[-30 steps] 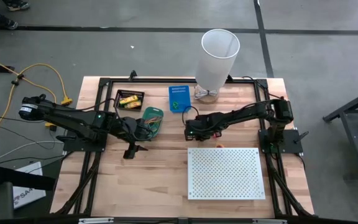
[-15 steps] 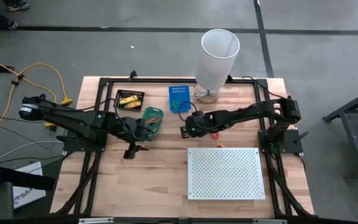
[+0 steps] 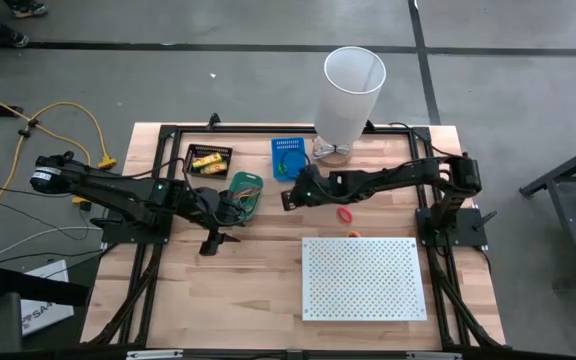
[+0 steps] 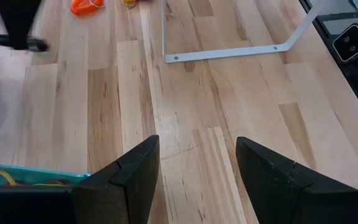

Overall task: Pick & Place Office Desk Supplies
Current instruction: Put the black spring keychain into the blue bin

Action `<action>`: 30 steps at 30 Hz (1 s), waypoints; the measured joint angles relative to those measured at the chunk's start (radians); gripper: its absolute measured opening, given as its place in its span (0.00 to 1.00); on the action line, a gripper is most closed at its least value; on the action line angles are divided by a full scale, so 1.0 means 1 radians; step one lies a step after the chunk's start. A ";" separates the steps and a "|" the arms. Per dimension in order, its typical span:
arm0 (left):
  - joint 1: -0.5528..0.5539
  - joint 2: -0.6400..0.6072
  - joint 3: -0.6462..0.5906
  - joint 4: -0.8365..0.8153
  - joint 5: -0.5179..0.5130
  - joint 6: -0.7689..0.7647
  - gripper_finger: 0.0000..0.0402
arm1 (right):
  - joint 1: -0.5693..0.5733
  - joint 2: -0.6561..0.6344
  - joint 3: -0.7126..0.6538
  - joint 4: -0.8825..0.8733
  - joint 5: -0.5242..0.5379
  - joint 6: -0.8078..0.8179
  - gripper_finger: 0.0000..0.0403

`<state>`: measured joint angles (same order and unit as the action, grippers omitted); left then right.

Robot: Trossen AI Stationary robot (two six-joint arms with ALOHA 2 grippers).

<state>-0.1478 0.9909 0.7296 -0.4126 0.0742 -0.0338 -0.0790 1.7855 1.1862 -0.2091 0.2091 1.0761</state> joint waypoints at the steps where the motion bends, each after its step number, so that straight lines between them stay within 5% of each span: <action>1: 0.000 0.000 0.000 0.000 0.000 0.000 0.52 | -0.006 0.002 0.000 0.026 0.006 -0.021 0.04; 30: 0.000 0.000 0.000 0.002 0.000 0.000 0.52 | -0.074 0.010 0.000 0.200 0.166 -0.654 0.04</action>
<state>-0.1482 0.9909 0.7296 -0.4103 0.0742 -0.0338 -0.1532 1.7954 1.1866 -0.0094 0.3747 0.4217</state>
